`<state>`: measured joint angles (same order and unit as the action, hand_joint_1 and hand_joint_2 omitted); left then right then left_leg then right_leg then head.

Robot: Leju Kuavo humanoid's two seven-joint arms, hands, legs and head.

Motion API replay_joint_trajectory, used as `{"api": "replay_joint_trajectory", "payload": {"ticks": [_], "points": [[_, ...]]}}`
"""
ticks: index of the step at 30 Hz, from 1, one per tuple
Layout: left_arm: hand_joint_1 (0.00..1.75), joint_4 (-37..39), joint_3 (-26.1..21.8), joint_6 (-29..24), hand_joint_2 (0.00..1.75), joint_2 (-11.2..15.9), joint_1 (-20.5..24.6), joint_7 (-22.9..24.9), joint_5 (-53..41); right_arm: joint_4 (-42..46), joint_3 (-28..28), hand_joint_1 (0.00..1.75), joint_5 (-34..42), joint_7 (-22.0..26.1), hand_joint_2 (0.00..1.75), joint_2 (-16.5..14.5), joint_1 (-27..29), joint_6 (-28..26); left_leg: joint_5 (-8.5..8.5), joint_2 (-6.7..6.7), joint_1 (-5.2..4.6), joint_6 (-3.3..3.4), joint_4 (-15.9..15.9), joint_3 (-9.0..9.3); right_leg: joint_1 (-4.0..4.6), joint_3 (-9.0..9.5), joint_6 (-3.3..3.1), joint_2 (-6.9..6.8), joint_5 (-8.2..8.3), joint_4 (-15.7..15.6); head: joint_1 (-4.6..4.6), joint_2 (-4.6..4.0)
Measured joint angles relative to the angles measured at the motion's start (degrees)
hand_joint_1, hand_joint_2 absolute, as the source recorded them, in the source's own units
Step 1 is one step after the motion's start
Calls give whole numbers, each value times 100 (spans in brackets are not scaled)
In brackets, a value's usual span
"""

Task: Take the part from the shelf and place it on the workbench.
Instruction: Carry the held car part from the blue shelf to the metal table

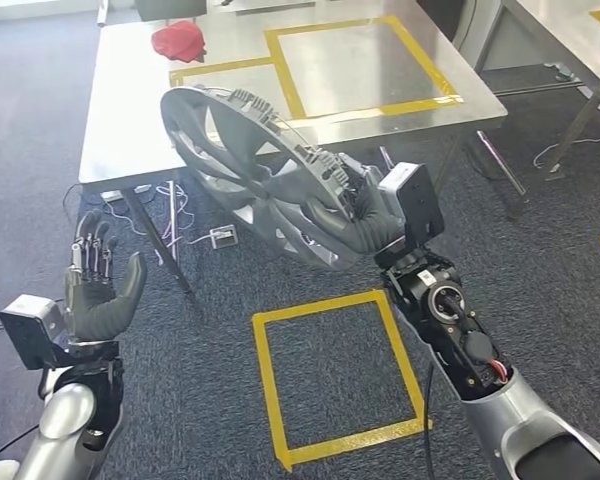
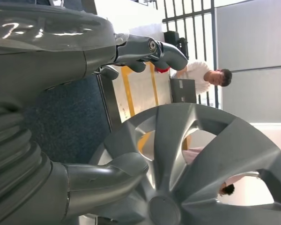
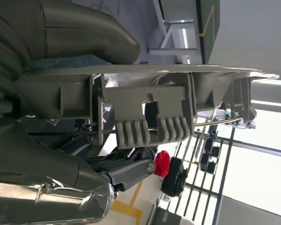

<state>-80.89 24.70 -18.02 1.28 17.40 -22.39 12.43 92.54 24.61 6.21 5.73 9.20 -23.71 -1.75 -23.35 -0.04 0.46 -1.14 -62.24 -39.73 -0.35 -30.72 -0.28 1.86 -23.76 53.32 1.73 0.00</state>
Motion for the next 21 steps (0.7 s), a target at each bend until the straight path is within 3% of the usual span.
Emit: {"api": "replay_joint_trajectory", "payload": {"ticks": [2,3,5,7,8,10,11,12,13,15,16,18,21], "points": [[0,0,0,1,175,4,6,-4,-2,-5,1,175,1,10,175,-1,-8,15,279,-60,-13,60,686,246,6,41,53,53,-70,6,-34,0],[0,-1,0,1,175,6,9,-5,-3,-8,2,175,1,15,175,-1,-9,20,295,-82,-24,96,826,300,6,45,88,75,-89,21,-42,0],[0,-2,-1,1,175,6,14,-7,-5,-13,0,175,2,17,175,-1,-7,24,265,-67,-29,158,854,371,8,65,154,86,-130,42,-36,0],[0,-2,-2,1,175,3,29,-9,-7,-15,-5,175,2,13,175,0,-10,21,231,-42,-8,219,874,469,8,0,209,-4,-272,258,7,0],[0,-2,-2,1,175,-1,37,-9,-7,-15,-7,175,5,14,175,1,-14,20,210,-35,0,240,880,513,1,-136,237,-57,-406,538,40,0],[0,-2,-2,2,175,-5,38,-10,-8,-16,-5,175,24,19,175,0,-17,20,155,-13,-1,264,878,566,-14,-591,278,-118,-719,1375,109,0],[0,-2,-2,3,175,-5,32,-10,-8,-16,-4,175,38,21,175,0,-10,20,123,-2,-1,263,876,596,-23,-807,298,-125,-809,1717,126,0],[0,-2,-2,5,175,-5,26,-10,-9,-21,-3,175,49,20,175,-1,-4,21,86,8,-1,259,875,639,-30,-937,310,-132,-792,1862,145,0],[0,-2,-2,6,175,-5,21,-10,-11,-27,-2,175,55,20,175,-2,0,21,44,14,0,252,874,698,-36,-944,316,-144,-641,1755,168,0],[0,-2,-2,9,175,-7,19,-10,-17,-39,-4,175,59,19,175,-1,-3,24,-54,26,2,226,874,840,-38,-690,294,-205,-66,970,227,0],[0,-2,-2,10,175,-7,22,-10,-20,-44,-6,175,59,20,175,-1,-7,25,-96,36,-2,205,874,900,-20,-556,272,-253,132,576,242,0],[0,-2,-2,12,175,-7,28,-9,-22,-52,-7,175,60,23,175,-1,-26,27,-167,68,-21,141,865,947,21,-390,198,-313,263,113,267,0],[0,-3,0,15,175,-7,37,-7,-27,-51,-5,175,60,30,175,-2,-45,27,-235,104,-41,42,780,974,22,-286,86,-250,233,34,227,0]]}}
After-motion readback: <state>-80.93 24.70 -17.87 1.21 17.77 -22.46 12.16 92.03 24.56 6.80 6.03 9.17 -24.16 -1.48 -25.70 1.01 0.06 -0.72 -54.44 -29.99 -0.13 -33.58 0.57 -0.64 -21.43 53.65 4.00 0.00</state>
